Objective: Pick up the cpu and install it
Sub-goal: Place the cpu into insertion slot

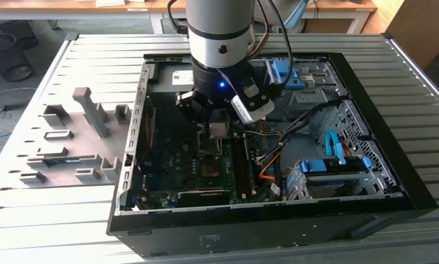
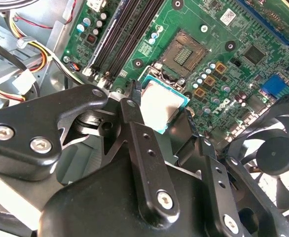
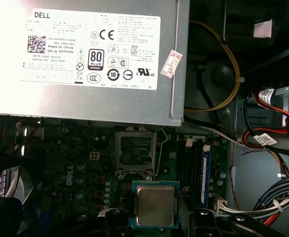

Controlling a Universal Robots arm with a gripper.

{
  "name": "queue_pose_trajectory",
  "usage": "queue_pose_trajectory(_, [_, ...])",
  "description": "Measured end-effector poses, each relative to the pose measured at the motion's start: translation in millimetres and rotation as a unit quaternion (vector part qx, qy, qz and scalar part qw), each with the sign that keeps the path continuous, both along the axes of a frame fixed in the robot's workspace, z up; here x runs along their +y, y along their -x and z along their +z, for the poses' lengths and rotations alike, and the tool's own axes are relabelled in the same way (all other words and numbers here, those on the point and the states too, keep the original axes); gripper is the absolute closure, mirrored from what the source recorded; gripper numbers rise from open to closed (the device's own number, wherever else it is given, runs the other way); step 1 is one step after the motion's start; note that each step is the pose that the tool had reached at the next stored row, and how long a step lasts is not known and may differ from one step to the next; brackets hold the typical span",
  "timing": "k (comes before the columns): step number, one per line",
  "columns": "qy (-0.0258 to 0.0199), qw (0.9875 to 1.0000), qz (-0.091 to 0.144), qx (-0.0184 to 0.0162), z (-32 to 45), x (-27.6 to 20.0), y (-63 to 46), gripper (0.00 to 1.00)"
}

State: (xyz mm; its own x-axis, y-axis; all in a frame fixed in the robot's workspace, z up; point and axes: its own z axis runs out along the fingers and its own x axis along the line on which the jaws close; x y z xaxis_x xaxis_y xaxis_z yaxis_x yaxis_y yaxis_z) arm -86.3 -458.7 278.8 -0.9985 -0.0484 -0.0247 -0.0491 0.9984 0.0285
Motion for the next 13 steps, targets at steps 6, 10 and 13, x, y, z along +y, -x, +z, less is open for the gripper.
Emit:
queue_pose_trajectory(6, [0.0002,1.0,0.0,0.0,-3.6,0.0,2.7,0.53])
queue_pose_trajectory(10, [0.0004,1.0,0.0,0.0,-10.4,0.0,4.6,0.53])
queue_pose_trajectory(13, [0.0004,1.0,0.0,0.0,-15.8,0.0,5.6,0.53])
